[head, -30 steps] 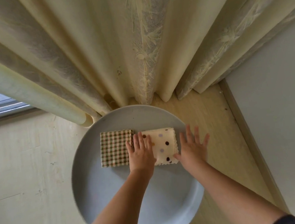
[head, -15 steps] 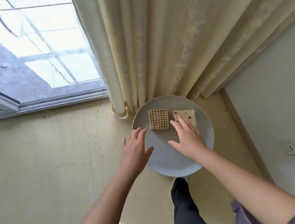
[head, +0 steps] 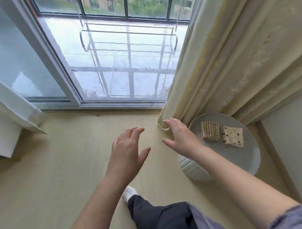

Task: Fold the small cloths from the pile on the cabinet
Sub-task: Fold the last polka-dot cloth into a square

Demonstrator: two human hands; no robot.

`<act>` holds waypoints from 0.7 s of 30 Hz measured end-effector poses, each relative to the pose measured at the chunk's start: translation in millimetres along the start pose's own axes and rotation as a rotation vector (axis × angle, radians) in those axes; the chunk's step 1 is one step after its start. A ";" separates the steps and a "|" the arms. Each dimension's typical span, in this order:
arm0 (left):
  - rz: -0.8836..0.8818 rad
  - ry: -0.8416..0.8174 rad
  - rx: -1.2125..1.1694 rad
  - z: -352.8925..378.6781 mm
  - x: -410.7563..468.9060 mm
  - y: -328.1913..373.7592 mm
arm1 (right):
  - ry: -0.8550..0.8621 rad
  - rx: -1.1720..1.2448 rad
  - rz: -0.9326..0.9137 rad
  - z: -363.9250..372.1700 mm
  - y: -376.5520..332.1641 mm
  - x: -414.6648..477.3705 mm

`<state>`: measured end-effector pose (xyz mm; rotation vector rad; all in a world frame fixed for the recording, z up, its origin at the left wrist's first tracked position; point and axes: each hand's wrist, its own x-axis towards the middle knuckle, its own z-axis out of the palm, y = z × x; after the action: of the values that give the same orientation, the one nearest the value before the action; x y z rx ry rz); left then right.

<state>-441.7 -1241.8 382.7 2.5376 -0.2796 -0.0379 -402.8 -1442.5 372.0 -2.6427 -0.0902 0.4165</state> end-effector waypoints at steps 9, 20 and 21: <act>-0.114 0.023 0.028 -114.2 30.4 -201.7 | -0.083 -0.056 -0.132 82.1 -203.7 124.8; -0.209 0.117 0.014 -276.1 58.6 -444.1 | -0.103 -0.092 -0.292 163.6 -473.8 254.6; -0.212 0.124 0.029 -290.8 59.9 -466.9 | -0.094 -0.094 -0.292 175.7 -495.2 261.8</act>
<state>-268.3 -716.5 367.6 2.5755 0.0388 0.0422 -204.1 -890.1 374.8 -2.6437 -0.5295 0.4456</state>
